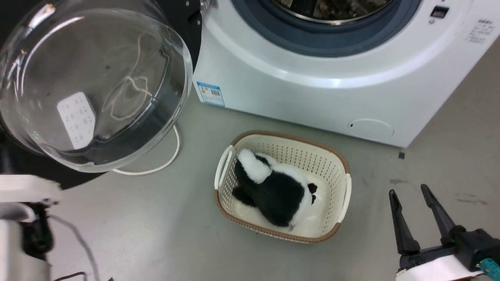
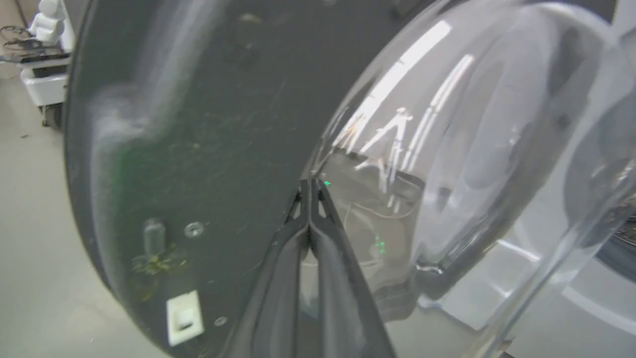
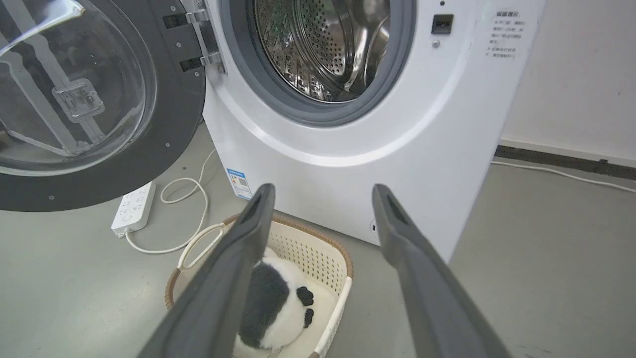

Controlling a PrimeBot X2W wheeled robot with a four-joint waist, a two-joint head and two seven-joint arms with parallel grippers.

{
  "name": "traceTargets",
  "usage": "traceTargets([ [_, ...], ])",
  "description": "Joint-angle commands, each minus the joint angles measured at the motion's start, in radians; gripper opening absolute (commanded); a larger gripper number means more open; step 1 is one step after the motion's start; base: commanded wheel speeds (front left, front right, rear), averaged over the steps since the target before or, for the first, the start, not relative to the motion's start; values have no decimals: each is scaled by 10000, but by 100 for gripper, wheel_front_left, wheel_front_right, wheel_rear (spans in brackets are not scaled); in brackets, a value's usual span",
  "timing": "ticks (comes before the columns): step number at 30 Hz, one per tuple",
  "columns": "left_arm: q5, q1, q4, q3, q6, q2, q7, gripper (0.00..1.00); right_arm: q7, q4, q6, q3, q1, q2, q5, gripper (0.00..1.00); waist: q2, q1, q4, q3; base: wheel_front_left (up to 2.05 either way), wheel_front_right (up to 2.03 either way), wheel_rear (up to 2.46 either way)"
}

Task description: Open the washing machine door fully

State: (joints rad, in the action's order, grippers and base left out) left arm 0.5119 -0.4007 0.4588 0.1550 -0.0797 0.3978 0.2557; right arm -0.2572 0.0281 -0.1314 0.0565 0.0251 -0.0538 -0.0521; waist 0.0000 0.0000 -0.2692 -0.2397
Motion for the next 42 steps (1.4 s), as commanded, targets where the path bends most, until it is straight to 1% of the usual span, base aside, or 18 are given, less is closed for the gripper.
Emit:
traceTargets([
  [1, -280, 217, -322, -52, -41, -210, 54, 0, -45, -69, 7, 89, -208, 13, -7, 100, 0, 0, 48, 215, 0, 0, 0],
  [2, -543, 376, -699, -35, -66, -352, 55, 0, -45, -100, 7, 165, -217, 16, -30, 100, 0, 0, 79, 327, 0, 0, 0],
  [5, -1131, 951, -1736, -26, 83, -791, 57, 0, -45, -129, 7, 326, -212, 23, -47, 100, 0, 0, 220, 695, 0, 0, 0],
  [8, -1894, 1541, -2859, -493, 228, -1303, 58, 0, -45, -90, 7, 382, -193, 28, -23, 100, 0, 0, 444, 1077, 0, 0, 0],
  [12, -2239, 2356, -3802, -1109, 340, -2140, 59, 0, -45, -48, 7, 533, -145, 32, -68, 100, 0, 0, 808, 1565, 0, 0, 0],
  [16, -2296, 3002, -3860, -1726, 531, -2632, 59, 0, -45, -13, 7, 590, -77, 33, -161, 100, 0, 0, 1218, 1957, 0, 0, 0],
  [20, -2314, 3383, -3582, -2155, 634, -2892, 60, 0, -45, 52, 7, 377, 34, 34, -134, 100, 0, 0, 1627, 2233, 0, 0, 0],
  [28, -2338, 3977, -3312, -2445, 685, -3253, 60, 0, -45, 235, 7, -68, 389, 35, -226, 100, 0, 0, 2183, 2459, 0, 0, 0],
  [29, -2366, 4036, -3320, -2482, 696, -3284, 60, 33, -45, 263, 7, -68, 431, 35, -264, 100, 0, 0, 2218, 2474, 0, 0, 0],
  [30, -2388, 4108, -3288, -2537, 711, -3311, 60, 98, -45, 290, 7, -66, 470, 35, -296, 100, 0, 0, 2254, 2490, 0, 0, 0],
  [31, -2422, 4172, -3231, -2603, 724, -3332, 60, 100, -45, 312, 7, -56, 507, 35, -320, 100, 0, 0, 2281, 2498, 0, 0, 0],
  [36, -2641, 4315, -2811, -2918, 900, -3386, 60, 100, -45, 425, 7, 12, 610, 35, -381, 100, 0, 0, 2386, 2525, 0, 0, 0],
  [42, -2861, 4249, -2458, -2902, 723, -3416, 60, 100, -45, 470, 7, 68, 599, 35, -410, 100, 0, 0, 2434, 2498, 0, 0, 0],
])
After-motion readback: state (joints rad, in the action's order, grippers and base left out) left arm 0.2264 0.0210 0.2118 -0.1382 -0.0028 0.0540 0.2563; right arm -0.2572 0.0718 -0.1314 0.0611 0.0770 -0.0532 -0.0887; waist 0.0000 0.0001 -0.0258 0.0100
